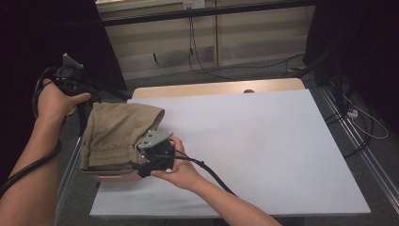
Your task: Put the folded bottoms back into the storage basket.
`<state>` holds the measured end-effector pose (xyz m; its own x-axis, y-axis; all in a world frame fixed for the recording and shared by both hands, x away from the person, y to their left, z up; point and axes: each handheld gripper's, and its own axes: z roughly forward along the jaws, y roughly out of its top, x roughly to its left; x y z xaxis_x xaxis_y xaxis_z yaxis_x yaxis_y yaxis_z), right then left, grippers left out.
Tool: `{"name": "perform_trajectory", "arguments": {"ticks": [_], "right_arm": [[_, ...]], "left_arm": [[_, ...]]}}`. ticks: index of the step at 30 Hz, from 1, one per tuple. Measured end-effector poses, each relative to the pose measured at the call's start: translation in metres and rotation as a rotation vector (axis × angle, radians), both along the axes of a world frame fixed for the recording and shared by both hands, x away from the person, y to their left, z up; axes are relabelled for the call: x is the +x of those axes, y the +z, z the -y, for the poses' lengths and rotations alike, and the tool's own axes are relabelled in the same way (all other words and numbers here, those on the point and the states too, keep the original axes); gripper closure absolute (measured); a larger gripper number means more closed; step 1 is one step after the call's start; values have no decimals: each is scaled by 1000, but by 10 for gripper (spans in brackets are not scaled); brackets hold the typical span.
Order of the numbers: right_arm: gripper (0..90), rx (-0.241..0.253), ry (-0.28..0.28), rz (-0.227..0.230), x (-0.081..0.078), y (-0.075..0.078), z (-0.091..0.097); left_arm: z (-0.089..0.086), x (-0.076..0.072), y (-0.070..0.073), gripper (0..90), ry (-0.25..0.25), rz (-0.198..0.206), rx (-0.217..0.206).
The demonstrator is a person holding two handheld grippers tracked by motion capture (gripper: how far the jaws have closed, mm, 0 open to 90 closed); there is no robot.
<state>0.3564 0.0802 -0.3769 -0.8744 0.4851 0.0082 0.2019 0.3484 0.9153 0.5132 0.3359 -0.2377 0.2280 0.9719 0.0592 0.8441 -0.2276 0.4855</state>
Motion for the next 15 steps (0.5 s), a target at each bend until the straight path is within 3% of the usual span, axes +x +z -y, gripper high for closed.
{"name": "perform_trajectory", "arguments": {"ticks": [8, 15], "right_arm": [[166, -41, -47, -3, 4, -6, 38], [164, -66, -75, -13, 7, -12, 64]], "left_arm": [[14, -2, -27, 222, -52, -31, -30], [26, -2, -38, 221, -79, -19, -55]]}}
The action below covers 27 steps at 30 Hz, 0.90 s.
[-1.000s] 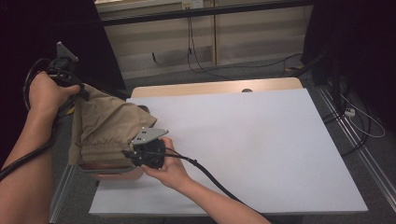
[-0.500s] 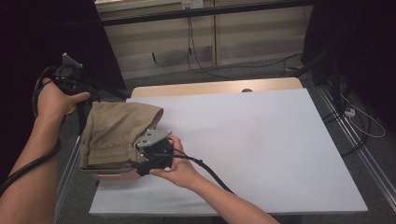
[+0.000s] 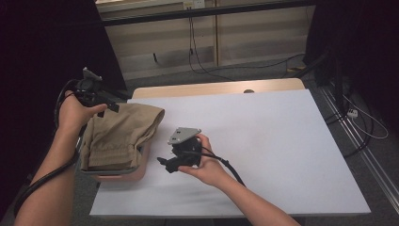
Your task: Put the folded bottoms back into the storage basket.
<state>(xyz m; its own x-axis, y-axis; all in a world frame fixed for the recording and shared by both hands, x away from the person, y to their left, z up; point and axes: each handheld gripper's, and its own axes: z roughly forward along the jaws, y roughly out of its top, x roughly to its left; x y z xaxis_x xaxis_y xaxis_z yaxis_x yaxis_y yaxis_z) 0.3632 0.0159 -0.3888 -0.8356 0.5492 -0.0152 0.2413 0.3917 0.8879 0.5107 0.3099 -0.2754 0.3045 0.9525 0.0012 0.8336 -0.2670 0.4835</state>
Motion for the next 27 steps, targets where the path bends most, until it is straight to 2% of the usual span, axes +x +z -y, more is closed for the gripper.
{"name": "perform_trajectory", "arguments": {"ticks": [1, 4, 8, 13, 27], "right_arm": [[163, 0, -4, 2, 0, -1, 4], [162, 1, -19, -1, 1, -2, 13], [162, 3, -42, -5, 2, -3, 27], [159, -14, -63, -12, 4, -5, 42], [157, -53, -92, -57, 8, -20, 67]], "left_arm": [[1, 0, 0, 220, -6, 2, 6], [6, -1, -2, 216, -12, 7, -13], [11, -2, -7, 214, -30, 14, -7], [14, -3, -14, 215, -42, 11, -19], [19, -9, -30, 225, -60, 10, -31]]}}
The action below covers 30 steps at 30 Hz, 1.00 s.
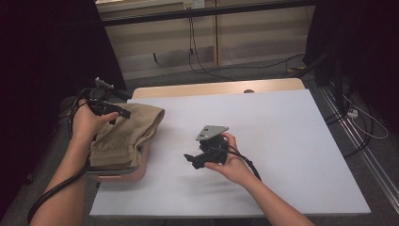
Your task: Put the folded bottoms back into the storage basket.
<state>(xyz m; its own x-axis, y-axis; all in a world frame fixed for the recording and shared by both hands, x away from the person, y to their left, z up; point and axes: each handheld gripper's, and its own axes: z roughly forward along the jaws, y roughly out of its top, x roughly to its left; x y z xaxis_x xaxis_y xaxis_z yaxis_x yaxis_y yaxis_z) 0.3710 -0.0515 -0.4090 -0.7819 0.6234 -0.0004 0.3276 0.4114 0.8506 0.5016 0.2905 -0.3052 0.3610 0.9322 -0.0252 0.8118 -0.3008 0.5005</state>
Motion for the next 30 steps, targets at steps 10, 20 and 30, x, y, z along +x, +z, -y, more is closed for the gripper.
{"name": "perform_trajectory", "arguments": {"ticks": [10, 20, 30], "right_arm": [[157, 14, -37, -18, -2, -4, 27], [158, 20, -72, -20, -3, -4, 44], [158, 7, -80, -26, -3, -6, 48]], "left_arm": [[6, -4, -12, 306, -20, -2, -6], [21, -9, -18, 710, -40, -32, -33], [34, -5, -32, 900, -30, -109, -57]]}}
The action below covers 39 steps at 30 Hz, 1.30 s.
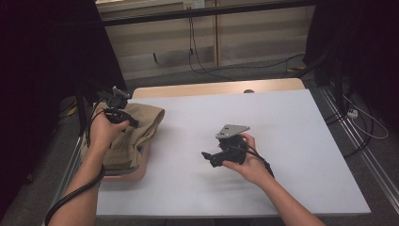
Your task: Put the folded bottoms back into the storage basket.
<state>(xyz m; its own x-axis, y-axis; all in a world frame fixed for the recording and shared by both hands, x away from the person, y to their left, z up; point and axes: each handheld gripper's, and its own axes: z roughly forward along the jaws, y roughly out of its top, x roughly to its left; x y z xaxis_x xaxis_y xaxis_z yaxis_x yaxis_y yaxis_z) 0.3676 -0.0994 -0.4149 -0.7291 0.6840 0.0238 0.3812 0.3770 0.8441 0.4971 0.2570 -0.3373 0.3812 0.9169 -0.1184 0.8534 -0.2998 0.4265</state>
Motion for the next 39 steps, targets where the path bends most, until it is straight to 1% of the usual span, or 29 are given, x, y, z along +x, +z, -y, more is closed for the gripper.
{"name": "perform_trajectory", "arguments": {"ticks": [2, 4, 7, 8, 9, 12, 13, 16, 20, 24, 28, 30, 32, 38, 39], "right_arm": [[158, -3, 1, -1, 0, 0, 1], [158, -1, -2, -2, 1, 0, 1], [158, -2, -3, -2, 1, 0, 1], [158, -3, -1, -3, 1, -1, 1], [158, -3, -2, -3, 1, -1, 1], [158, -2, -2, -4, 1, -1, 1], [158, -3, -3, -3, 1, -1, 1], [158, -2, -4, -4, 1, -1, 1], [158, -3, -3, -4, 1, -1, 0], [158, 0, -3, -3, 1, -2, 1], [158, -2, -2, -2, 1, -2, 1], [158, -1, -3, -3, 1, -2, 1], [158, 1, -3, -3, 1, -2, 1], [158, -2, -3, -6, 1, -5, 1], [158, -3, -3, -6, 0, -5, 1]], "left_arm": [[1, 1, -2, 900, 4, -7, -4], [1, 2, -4, 900, -2, -14, 0], [3, 3, -10, 900, 3, -25, 1], [4, 3, -11, 900, 3, -34, 4], [4, 4, -13, 900, 2, -31, 9], [6, 4, -18, 900, 4, -45, 10], [6, 5, -19, 900, -3, -50, 15], [8, 6, -23, 900, 8, -57, 16], [10, 6, -27, 900, 10, -61, 31], [10, 7, -36, 900, 15, -76, 41], [7, 9, -43, 900, 29, -82, 19], [6, 10, -46, 900, 37, -80, 16], [6, 11, -51, 900, 41, -86, 9], [1, 15, -69, 900, 58, -111, -1], [0, 15, -72, 900, 68, -112, -3]]}}
